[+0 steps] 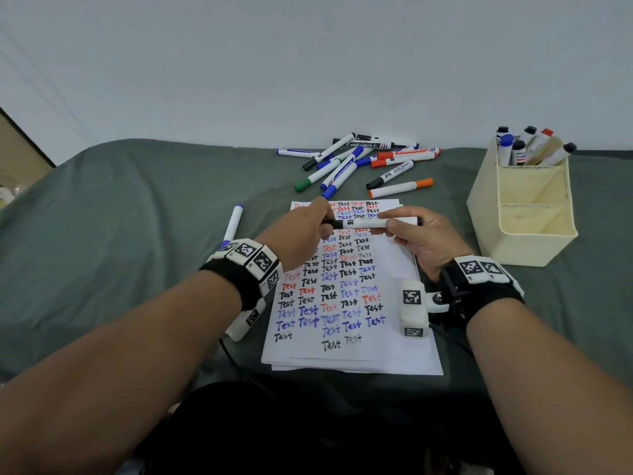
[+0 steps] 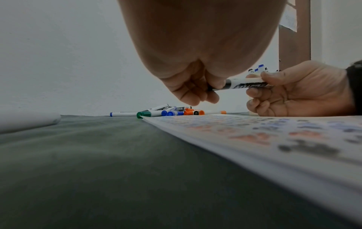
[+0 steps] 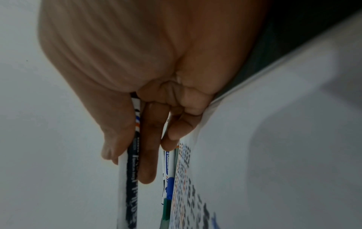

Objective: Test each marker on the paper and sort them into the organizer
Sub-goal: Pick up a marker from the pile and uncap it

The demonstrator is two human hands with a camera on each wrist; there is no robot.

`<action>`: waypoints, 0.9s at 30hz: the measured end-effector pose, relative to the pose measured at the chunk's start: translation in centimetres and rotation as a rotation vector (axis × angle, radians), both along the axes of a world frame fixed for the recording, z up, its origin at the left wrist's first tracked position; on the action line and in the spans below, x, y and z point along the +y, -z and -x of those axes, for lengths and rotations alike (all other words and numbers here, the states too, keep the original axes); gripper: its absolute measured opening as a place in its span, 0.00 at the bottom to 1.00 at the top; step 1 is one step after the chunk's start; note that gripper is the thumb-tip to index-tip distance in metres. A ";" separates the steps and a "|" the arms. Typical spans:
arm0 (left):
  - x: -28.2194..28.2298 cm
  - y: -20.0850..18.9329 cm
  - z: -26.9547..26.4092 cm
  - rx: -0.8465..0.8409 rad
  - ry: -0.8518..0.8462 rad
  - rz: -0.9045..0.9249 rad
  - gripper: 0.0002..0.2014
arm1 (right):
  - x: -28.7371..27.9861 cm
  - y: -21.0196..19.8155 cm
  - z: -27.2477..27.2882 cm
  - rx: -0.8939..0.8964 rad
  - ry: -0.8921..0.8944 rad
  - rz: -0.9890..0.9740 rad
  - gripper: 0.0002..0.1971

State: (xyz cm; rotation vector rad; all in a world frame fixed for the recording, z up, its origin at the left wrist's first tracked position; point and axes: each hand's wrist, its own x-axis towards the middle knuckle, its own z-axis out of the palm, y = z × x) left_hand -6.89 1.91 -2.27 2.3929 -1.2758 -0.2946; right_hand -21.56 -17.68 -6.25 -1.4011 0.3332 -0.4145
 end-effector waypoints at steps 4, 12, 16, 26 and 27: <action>0.0 0.5 -0.4 -0.022 0.027 -0.025 0.01 | -0.1 0.0 -0.1 0.010 -0.025 0.036 0.06; -0.1 0.5 -0.6 -0.044 0.037 -0.055 0.01 | -0.2 0.0 -0.1 0.039 -0.040 0.083 0.06; -0.3 0.1 -0.5 -0.010 0.022 -0.043 0.04 | 0.1 0.0 -0.4 -0.006 0.036 -0.033 0.04; -1.1 2.1 -2.3 -0.022 -0.072 -0.532 0.63 | -0.3 -0.1 -1.0 -0.040 0.251 -0.267 0.08; -1.0 2.5 -2.5 0.004 -0.065 -0.582 0.66 | -0.3 -0.1 -1.0 -0.037 0.257 -0.274 0.09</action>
